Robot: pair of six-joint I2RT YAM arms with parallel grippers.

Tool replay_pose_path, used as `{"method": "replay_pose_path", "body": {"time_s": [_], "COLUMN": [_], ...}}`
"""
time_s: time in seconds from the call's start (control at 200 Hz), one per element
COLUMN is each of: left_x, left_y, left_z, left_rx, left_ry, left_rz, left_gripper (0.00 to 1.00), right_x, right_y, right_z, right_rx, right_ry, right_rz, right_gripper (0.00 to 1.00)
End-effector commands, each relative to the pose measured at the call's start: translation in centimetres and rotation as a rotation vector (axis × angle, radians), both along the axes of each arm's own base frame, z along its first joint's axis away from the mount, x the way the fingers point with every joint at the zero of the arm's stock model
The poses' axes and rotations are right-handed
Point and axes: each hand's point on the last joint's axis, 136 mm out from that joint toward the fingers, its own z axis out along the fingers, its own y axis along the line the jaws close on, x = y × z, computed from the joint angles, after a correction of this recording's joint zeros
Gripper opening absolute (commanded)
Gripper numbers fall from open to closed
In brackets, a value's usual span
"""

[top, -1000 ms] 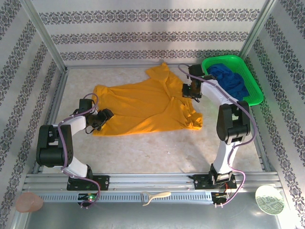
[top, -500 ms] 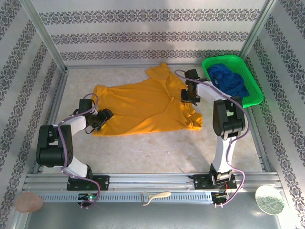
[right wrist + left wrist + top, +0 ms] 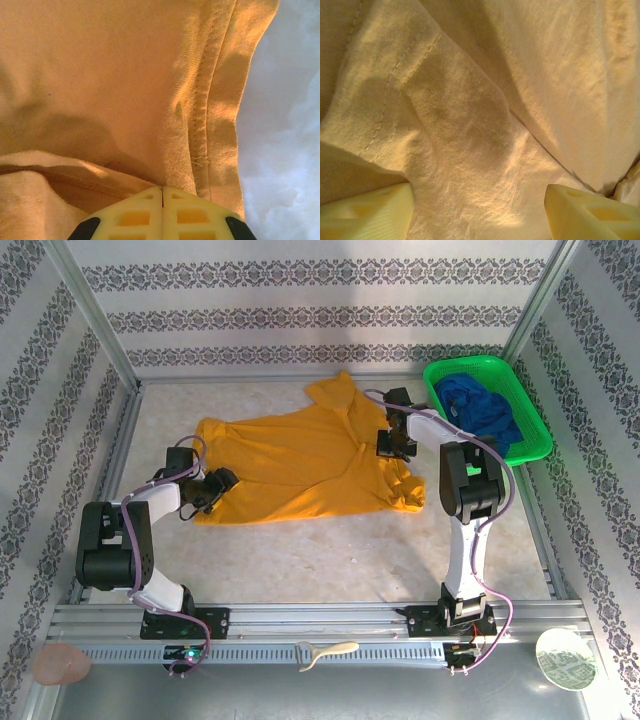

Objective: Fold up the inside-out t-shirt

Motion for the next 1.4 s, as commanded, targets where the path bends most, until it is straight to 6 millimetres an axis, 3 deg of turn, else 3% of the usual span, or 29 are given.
{"method": "replay_pose_path", "body": {"time_s": [0.0,0.16,0.285,0.664,0.719,0.784,0.979,1.109,1.189,1.394], "left_x": [-0.4,-0.4,-0.5,-0.6,-0.5,0.0,1.7,2.5,2.3,0.2], "left_y": [0.2,0.2,0.2,0.2,0.1,0.0,0.1,-0.1,-0.3,-0.8], "left_z": [-0.3,-0.4,-0.5,-0.8,-0.7,-0.2,3.0,6.0,7.4,8.0], "left_rx": [0.001,0.0,0.002,-0.002,-0.007,-0.009,0.012,0.004,-0.006,-0.033], "left_ry": [0.028,0.028,0.031,0.036,0.033,0.02,-0.029,-0.081,-0.107,-0.115], "left_rz": [0.012,0.011,0.01,0.007,0.006,-0.004,-0.049,-0.06,-0.06,-0.064], "left_gripper": [0.7,0.7,0.7,0.7,0.7,0.7,0.71,0.71,0.71,0.72], "right_x": [0.5,1.6,2.5,6.4,6.3,5.3,-1.1,-6.1,-8.7,-13.5], "right_y": [-0.8,-1.1,-0.7,0.2,0.1,-0.5,-3.8,-6.0,-6.2,-5.5], "right_z": [2.1,5.1,6.3,4.2,3.8,4.2,7.2,6.0,5.0,3.6], "right_rx": [0.021,0.104,0.169,0.56,0.577,0.541,0.356,0.28,0.289,0.312], "right_ry": [-0.038,-0.117,-0.142,-0.13,-0.119,-0.137,-0.203,-0.174,-0.153,-0.142], "right_rz": [-0.022,-0.078,-0.102,-0.325,-0.33,-0.328,-0.34,-0.388,-0.409,-0.389], "right_gripper": [0.0,0.0,0.0,0.0,0.31,0.42,0.43,0.44,0.44,0.5]}}
